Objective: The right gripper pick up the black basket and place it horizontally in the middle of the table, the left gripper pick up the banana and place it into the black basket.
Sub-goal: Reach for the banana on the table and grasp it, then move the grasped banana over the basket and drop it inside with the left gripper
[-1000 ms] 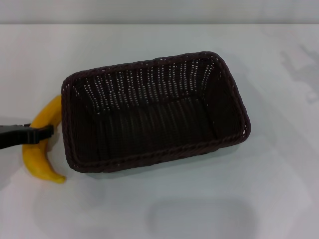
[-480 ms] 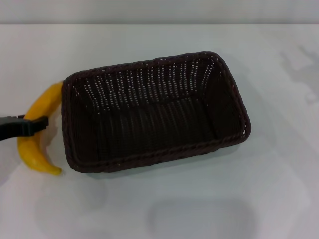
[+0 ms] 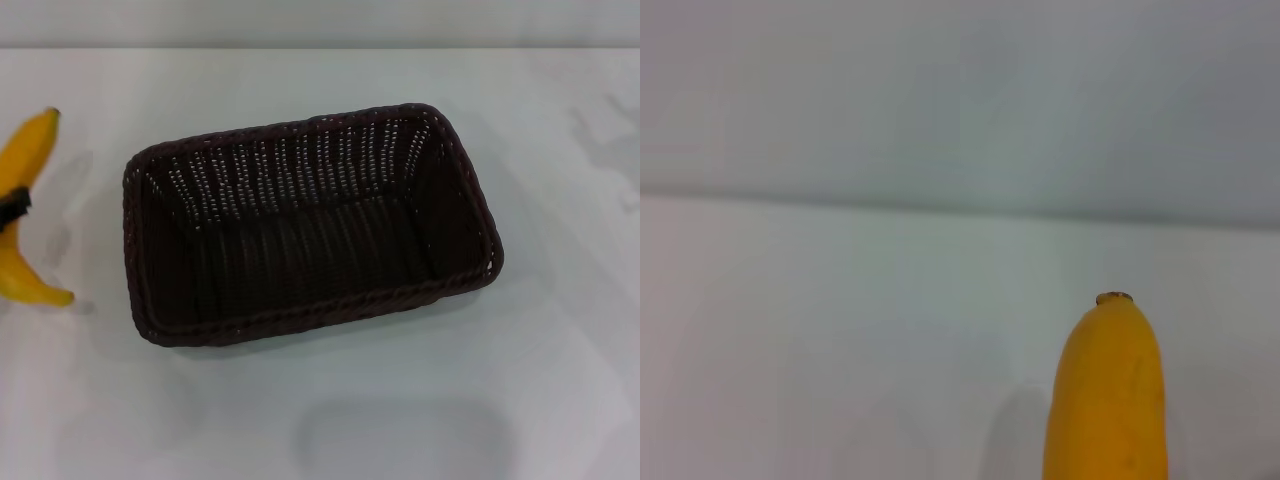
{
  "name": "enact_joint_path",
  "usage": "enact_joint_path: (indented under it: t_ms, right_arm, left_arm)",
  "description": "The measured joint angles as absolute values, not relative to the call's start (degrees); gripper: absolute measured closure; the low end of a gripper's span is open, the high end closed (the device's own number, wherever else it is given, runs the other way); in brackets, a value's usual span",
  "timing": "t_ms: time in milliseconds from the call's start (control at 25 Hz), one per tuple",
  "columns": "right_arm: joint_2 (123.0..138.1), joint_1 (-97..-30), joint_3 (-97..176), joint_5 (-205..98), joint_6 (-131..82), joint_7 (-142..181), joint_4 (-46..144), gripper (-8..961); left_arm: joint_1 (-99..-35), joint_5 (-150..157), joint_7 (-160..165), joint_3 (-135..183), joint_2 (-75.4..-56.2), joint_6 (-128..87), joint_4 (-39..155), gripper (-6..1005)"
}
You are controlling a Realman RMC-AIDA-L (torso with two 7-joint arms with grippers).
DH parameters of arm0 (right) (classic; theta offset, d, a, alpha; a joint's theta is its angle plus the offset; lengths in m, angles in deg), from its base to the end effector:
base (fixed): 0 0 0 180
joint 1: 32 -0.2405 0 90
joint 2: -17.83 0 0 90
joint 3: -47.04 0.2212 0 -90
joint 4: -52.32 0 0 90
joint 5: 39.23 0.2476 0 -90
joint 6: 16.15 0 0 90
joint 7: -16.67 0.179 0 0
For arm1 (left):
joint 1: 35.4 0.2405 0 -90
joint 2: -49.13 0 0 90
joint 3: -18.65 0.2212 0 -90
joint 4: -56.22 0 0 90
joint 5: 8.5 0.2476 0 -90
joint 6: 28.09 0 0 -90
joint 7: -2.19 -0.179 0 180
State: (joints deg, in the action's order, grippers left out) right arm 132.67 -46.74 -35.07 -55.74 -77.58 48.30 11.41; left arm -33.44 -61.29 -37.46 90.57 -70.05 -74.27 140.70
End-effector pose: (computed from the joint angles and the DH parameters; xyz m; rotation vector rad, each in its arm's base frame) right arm 0.2438 0.4106 0.0845 -1.6674 0.2764 0.9898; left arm -0.3120 0.3659 0.0901 -1.8241 -1.1519 -0.2350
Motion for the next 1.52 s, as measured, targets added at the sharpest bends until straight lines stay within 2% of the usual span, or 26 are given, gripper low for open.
enact_joint_path:
  t_ms: [480, 1120, 1520]
  right_arm:
    - [132.6, -46.6, -35.0, -55.7, -77.7, 48.2, 12.1, 400]
    - [132.61, -46.5, -35.0, -55.7, -77.2, 48.3, 12.2, 402]
    - [132.61, -46.5, -35.3, -55.7, -77.3, 48.3, 12.0, 403]
  left_arm:
    - [-33.7, -87.4, -65.8, 89.4, -69.94, -70.4, 139.9, 486]
    - [-37.7, -95.5, -83.8, 89.4, -69.91, -83.9, 138.2, 481]
    - [-43.0, -101.7, -96.0, 89.1, -69.77, -97.6, 129.9, 462]
